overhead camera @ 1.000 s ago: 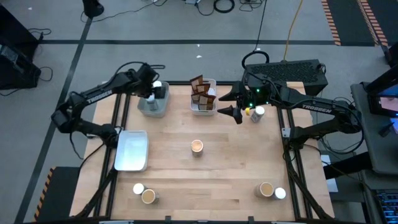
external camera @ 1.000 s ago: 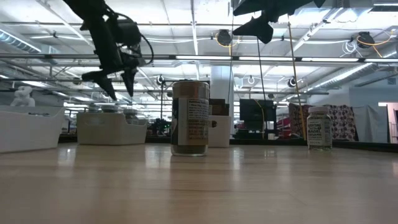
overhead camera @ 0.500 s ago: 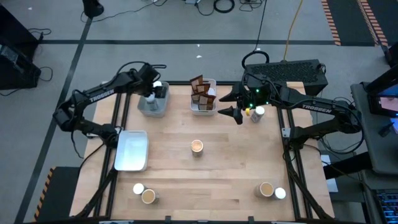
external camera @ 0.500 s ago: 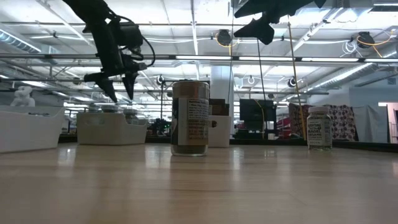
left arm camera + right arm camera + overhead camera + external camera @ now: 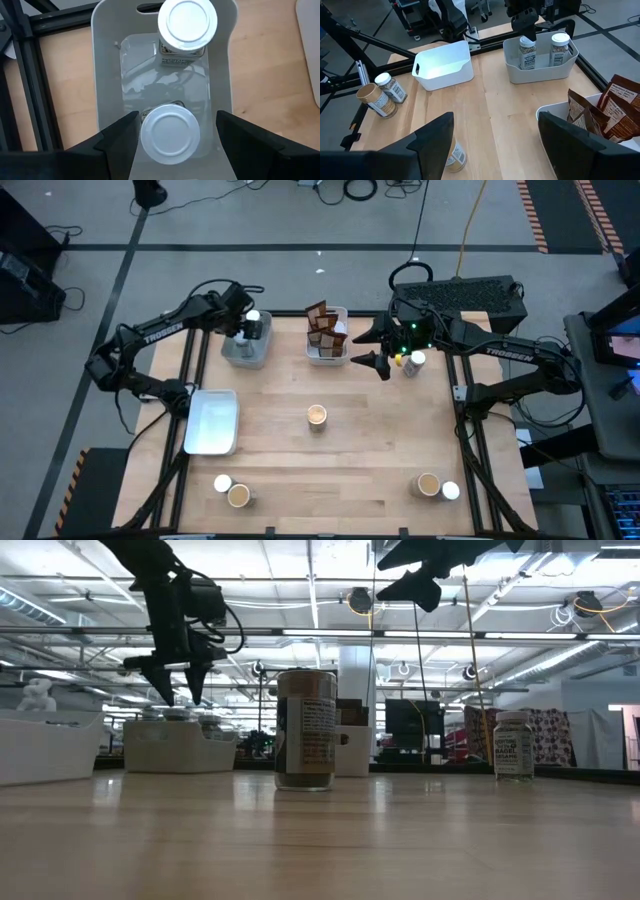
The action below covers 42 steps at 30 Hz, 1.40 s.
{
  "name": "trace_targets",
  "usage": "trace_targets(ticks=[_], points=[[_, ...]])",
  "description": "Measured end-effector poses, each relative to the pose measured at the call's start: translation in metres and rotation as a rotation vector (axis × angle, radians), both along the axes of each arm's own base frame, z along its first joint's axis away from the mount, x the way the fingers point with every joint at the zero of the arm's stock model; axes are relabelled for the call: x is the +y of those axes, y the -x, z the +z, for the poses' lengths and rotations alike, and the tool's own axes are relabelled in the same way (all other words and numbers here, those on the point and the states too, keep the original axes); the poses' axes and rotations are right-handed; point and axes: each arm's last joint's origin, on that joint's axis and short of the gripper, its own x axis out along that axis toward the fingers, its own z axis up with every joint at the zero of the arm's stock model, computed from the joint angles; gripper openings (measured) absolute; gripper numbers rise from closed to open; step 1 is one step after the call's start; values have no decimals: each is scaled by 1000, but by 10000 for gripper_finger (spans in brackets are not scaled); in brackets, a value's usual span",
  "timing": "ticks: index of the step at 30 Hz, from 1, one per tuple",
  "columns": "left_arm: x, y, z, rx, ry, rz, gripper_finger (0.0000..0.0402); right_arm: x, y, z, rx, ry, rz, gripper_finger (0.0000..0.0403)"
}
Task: Sort spices by type
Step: Put the white seasoning bottle into the gray bin
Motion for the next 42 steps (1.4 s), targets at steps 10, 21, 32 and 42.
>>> trace_targets(ticks=[10,21,32,42], points=[[-3,3,-13,24,28,7,267,0,0,0,0,-1,0,272],[-5,4,-26,8,35,4,267,0,0,0,0,0,0,272],[-3,2,-25,-18,28,-2,222,0,0,0,0,4,1,272],[-3,2,-24,3,21,-74,226,0,0,0,0,6,2,272]])
